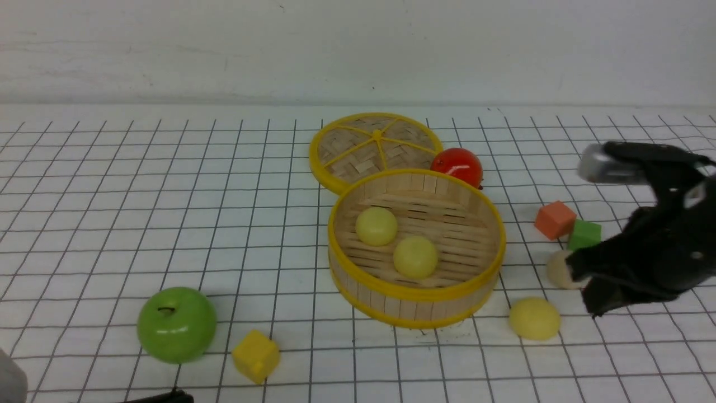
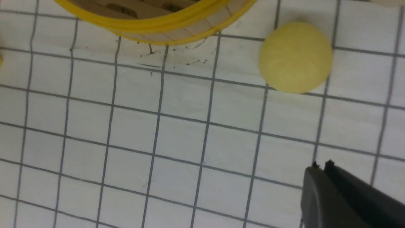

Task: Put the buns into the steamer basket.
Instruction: Use the right arm to grab a steamed stuffed bun

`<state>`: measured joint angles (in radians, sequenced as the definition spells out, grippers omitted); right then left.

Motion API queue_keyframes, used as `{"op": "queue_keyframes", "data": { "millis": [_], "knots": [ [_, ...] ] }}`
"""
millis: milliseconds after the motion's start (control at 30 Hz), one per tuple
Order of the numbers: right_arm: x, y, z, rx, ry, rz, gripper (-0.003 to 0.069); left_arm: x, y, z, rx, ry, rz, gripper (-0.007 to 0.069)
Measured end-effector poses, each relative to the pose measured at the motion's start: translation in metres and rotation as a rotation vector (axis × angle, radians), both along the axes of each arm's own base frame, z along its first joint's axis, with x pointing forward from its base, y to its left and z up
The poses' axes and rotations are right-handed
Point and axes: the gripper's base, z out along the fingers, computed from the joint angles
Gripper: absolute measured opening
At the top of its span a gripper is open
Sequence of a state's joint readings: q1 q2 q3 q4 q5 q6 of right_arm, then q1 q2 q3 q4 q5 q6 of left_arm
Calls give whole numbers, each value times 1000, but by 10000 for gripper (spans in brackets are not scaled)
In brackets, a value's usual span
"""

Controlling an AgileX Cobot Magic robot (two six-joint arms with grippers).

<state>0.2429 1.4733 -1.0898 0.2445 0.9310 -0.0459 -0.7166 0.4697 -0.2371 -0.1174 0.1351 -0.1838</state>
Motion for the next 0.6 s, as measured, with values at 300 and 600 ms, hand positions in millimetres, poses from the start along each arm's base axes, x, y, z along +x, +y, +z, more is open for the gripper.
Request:
{"op": "queue_keyframes", "data": {
  "millis": [300,600],
  "knots": [
    [66,20,-55,-86,119,-9,248,0,0,-1,8,10,-1,-13],
    [78,22,-68,-87,90,-28,311,0,0,-1,11,13,-2,-10]
  ]
}}
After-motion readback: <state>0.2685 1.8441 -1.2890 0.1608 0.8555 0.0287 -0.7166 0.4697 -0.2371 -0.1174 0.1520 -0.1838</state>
